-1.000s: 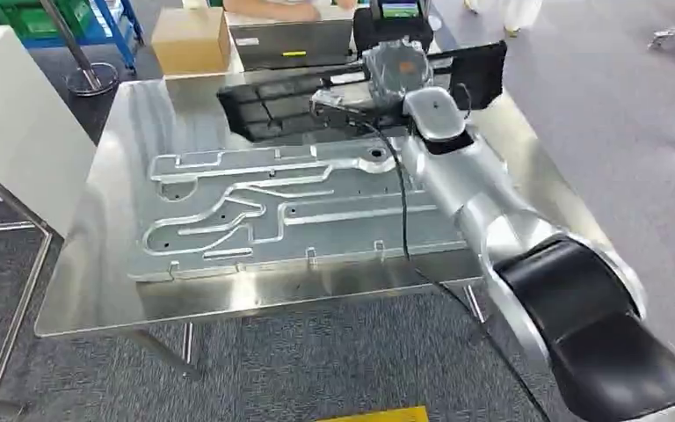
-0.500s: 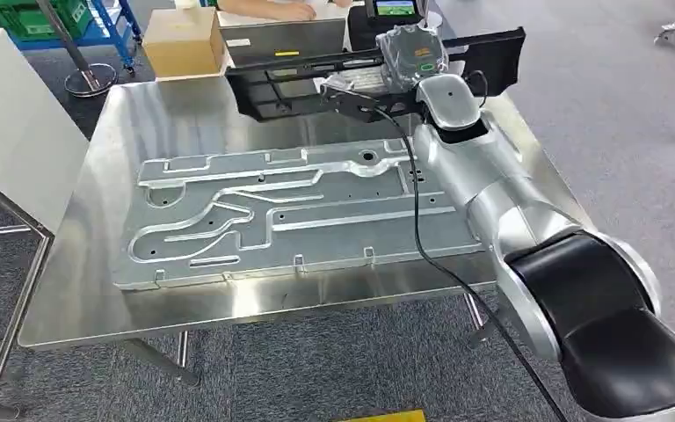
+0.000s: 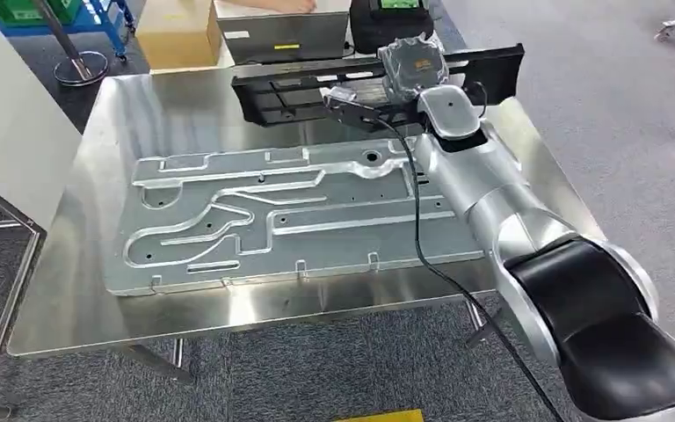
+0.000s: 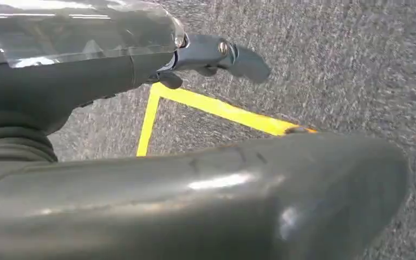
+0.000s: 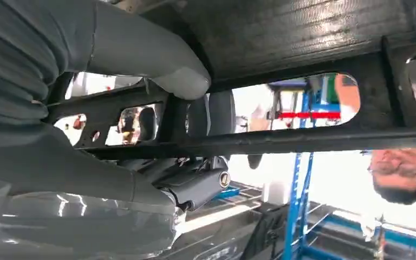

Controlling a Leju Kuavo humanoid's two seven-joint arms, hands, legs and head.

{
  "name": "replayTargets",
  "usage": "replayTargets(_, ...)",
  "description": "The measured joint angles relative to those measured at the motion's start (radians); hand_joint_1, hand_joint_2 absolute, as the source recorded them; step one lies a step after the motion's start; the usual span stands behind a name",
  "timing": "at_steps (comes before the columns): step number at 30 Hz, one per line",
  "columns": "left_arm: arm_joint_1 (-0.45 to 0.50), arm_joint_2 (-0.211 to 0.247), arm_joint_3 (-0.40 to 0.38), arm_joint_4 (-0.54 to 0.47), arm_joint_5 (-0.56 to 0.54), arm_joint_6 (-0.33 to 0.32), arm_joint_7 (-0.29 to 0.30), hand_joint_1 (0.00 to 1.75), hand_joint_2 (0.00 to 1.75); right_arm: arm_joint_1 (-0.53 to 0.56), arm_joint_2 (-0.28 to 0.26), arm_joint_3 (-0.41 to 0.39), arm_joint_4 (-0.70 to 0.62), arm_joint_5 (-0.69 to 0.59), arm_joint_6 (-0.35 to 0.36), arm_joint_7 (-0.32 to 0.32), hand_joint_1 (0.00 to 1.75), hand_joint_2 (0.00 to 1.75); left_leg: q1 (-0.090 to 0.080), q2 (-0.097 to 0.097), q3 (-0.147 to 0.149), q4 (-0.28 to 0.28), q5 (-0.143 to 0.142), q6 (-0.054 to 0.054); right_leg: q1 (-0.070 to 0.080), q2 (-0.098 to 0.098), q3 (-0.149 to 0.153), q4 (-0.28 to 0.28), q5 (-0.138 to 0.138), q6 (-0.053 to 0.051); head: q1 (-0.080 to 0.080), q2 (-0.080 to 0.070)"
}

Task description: Take the parts from the cabinet and place them on the table.

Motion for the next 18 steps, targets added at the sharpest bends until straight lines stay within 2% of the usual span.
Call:
replayTargets(1, -0.001, 0.0, 0.0, 0.0, 0.0, 0.0, 0.0, 0.0, 0.0, -0.004, -0.004, -0.001, 0.0, 0.0, 0.0, 0.0, 1.75, 1.75, 0.0, 0.0, 0.003, -0.003, -0.003, 0.004, 0.001, 0.0, -0.018, 0.037, -0.015, 0.006, 0.0, 0.0)
replayTargets(3, -0.003, 0.001, -0.001, 0.0, -0.002, -0.001, 0.0, 0.0, 0.0, -0.004, -0.006, -0.005, 0.0, 0.0, -0.002, 0.0, 1.75, 1.75, 0.0, 0.001, 0.004, -0.003, -0.007, 0.011, -0.006, 0.0, -0.114, 0.199, -0.082, 0.013, 0.0, 0.0)
replayTargets(4, -0.004, 0.001, -0.002, 0.0, -0.003, -0.002, 0.0, 0.0, 0.0, 0.005, -0.009, -0.007, 0.001, -0.003, -0.004, -0.001, 1.75, 1.75, 0.0, 0.001, 0.005, -0.003, -0.009, 0.012, -0.009, 0.0, -0.159, 0.272, -0.103, 0.017, 0.0, 0.0)
replayTargets(5, -0.004, 0.001, -0.003, 0.0, -0.006, -0.005, 0.0, 0.0, 0.0, 0.016, -0.015, -0.01, 0.002, -0.005, -0.01, -0.004, 1.75, 1.75, 0.001, 0.0, 0.006, -0.001, -0.012, 0.013, -0.012, -0.001, -0.191, 0.312, -0.1, 0.02, 0.0, 0.0)
replayTargets(6, -0.003, 0.001, -0.005, 0.0, -0.009, -0.006, 0.0, 0.0, 0.0, 0.028, -0.016, -0.012, 0.002, -0.006, -0.015, -0.007, 1.75, 1.75, 0.002, -0.002, 0.009, 0.001, -0.014, 0.011, -0.015, -0.001, -0.2, 0.304, -0.071, 0.022, 0.0, 0.0)
replayTargets(7, -0.002, 0.001, -0.01, 0.0, -0.011, -0.01, 0.002, 0.0, 0.0, 0.037, -0.017, -0.013, 0.002, -0.009, -0.02, -0.01, 1.75, 1.75, 0.003, -0.004, 0.012, 0.005, -0.019, 0.01, -0.017, -0.001, -0.187, 0.251, -0.021, 0.021, 0.0, 0.0)
replayTargets(8, -0.003, 0.0, -0.014, 0.0, -0.014, -0.014, 0.002, 0.0, 0.0, 0.043, -0.017, -0.014, 0.002, -0.016, -0.03, -0.012, 1.75, 1.75, 0.003, -0.005, 0.014, 0.01, -0.024, 0.005, -0.019, -0.002, -0.156, 0.161, 0.042, 0.02, 0.0, 0.0)
replayTargets(9, -0.003, -0.001, -0.017, 0.0, -0.018, -0.018, 0.003, 0.0, 0.0, 0.046, -0.017, -0.015, 0.002, -0.022, -0.039, -0.013, 1.75, 1.75, 0.003, -0.005, 0.015, 0.015, -0.029, 0.001, -0.019, -0.003, -0.124, 0.073, 0.093, 0.017, 0.0, 0.0)
replayTargets(10, -0.002, 0.0, -0.019, 0.0, -0.021, -0.022, 0.003, 0.0, 0.0, 0.054, -0.016, -0.018, 0.002, -0.029, -0.052, -0.014, 1.75, 1.75, 0.001, -0.005, 0.013, 0.016, -0.032, -0.005, -0.017, -0.005, -0.107, 0.042, 0.086, 0.014, 0.0, 0.0)
replayTargets(11, -0.005, 0.0, -0.021, 0.0, -0.022, -0.024, 0.003, 0.0, 0.0, 0.064, -0.008, -0.021, 0.001, -0.036, -0.06, -0.019, 1.75, 1.75, -0.002, -0.004, 0.011, 0.021, -0.032, -0.01, -0.01, -0.002, -0.109, 0.024, 0.089, 0.008, 0.0, 0.0)
replayTargets(13, -0.006, 0.0, -0.028, 0.0, -0.029, -0.031, 0.003, 0.0, 0.0, 0.095, 0.003, -0.029, 0.0, -0.047, -0.069, -0.025, 1.75, 1.75, 0.0, -0.003, 0.014, 0.013, -0.028, -0.02, -0.005, 0.0, -0.108, 0.029, 0.088, 0.0, 0.0, 0.0)
replayTargets(14, -0.006, 0.0, -0.031, 0.0, -0.03, -0.032, 0.004, 0.0, 0.0, 0.109, 0.008, -0.032, -0.001, -0.05, -0.072, -0.024, 1.75, 1.75, -0.001, -0.003, 0.016, 0.011, -0.027, -0.027, -0.006, 0.0, -0.108, 0.026, 0.091, -0.006, 0.0, 0.0)
replayTargets(15, -0.007, 0.001, -0.034, 0.0, -0.031, -0.033, 0.004, 0.0, 0.0, 0.118, 0.016, -0.035, -0.002, -0.051, -0.074, -0.024, 1.75, 1.75, 0.0, -0.003, 0.01, 0.016, -0.035, -0.032, -0.016, -0.001, -0.103, 0.016, 0.097, -0.017, 0.0, 0.0)
replayTargets(16, -0.007, 0.001, -0.037, 0.0, -0.031, -0.033, 0.004, 0.0, 0.0, 0.124, 0.022, -0.037, -0.002, -0.052, -0.076, -0.024, 1.75, 1.75, 0.002, 0.0, 0.004, 0.039, -0.053, -0.036, -0.015, -0.001, -0.101, 0.014, 0.098, -0.023, 0.0, 0.0)
replayTargets(17, -0.007, 0.001, -0.04, 0.0, -0.032, -0.033, 0.004, 0.0, 0.0, 0.128, 0.031, -0.039, -0.003, -0.053, -0.079, -0.03, 1.75, 1.75, 0.002, 0.0, -0.022, 0.104, -0.092, -0.039, -0.015, 0.0, -0.102, 0.015, 0.098, -0.03, -0.001, 0.0)
replayTargets(18, -0.008, 0.001, -0.042, 0.0, -0.032, -0.034, 0.006, 0.0, 0.0, 0.133, 0.04, -0.039, -0.003, -0.055, -0.082, -0.037, 1.75, 1.75, 0.003, 0.001, -0.059, 0.189, -0.132, -0.042, -0.013, 0.0, -0.101, 0.015, 0.097, -0.032, 0.0, 0.0)
